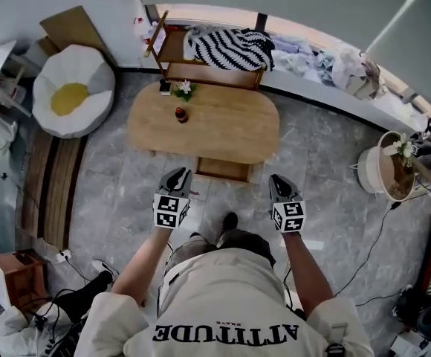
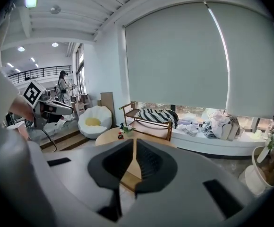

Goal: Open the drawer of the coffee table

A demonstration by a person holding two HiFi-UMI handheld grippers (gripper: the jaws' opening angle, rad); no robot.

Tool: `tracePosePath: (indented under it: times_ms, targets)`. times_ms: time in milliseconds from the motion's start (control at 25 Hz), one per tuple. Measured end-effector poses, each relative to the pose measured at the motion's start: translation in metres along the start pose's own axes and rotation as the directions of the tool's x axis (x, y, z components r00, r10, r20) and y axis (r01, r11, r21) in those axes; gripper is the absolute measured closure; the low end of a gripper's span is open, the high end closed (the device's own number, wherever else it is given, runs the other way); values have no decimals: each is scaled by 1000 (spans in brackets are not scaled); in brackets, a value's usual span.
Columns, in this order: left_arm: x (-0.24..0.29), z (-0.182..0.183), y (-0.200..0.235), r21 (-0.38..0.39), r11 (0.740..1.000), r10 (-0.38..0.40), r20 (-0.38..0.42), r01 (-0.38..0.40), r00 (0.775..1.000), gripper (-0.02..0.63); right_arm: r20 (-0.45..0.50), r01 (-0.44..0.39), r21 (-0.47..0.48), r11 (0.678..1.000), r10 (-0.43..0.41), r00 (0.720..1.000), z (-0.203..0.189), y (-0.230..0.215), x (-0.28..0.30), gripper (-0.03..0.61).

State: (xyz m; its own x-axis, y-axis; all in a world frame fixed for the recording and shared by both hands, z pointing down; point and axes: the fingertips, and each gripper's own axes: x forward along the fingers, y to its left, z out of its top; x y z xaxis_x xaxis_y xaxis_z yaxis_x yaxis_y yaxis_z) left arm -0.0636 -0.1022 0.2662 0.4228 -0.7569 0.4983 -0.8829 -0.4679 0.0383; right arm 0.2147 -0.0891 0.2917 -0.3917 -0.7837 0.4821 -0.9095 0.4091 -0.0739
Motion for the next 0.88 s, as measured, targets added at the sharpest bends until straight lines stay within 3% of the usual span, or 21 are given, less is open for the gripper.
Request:
tracePosePath:
  times_ms: [480, 680, 880]
  targets:
    - [-79, -20, 14, 7, 997, -79, 30, 78, 996, 578, 41, 80, -26, 996, -79, 996, 9, 54, -63, 545]
    - [-108, -25, 12, 15, 993, -122, 55, 121, 991, 592, 51, 73, -32, 997, -71, 996, 1, 95, -94, 545]
    - [-142, -25, 1, 74, 979, -199, 98, 192, 975, 594, 85, 105, -16, 994, -103, 991, 1, 126, -128, 545]
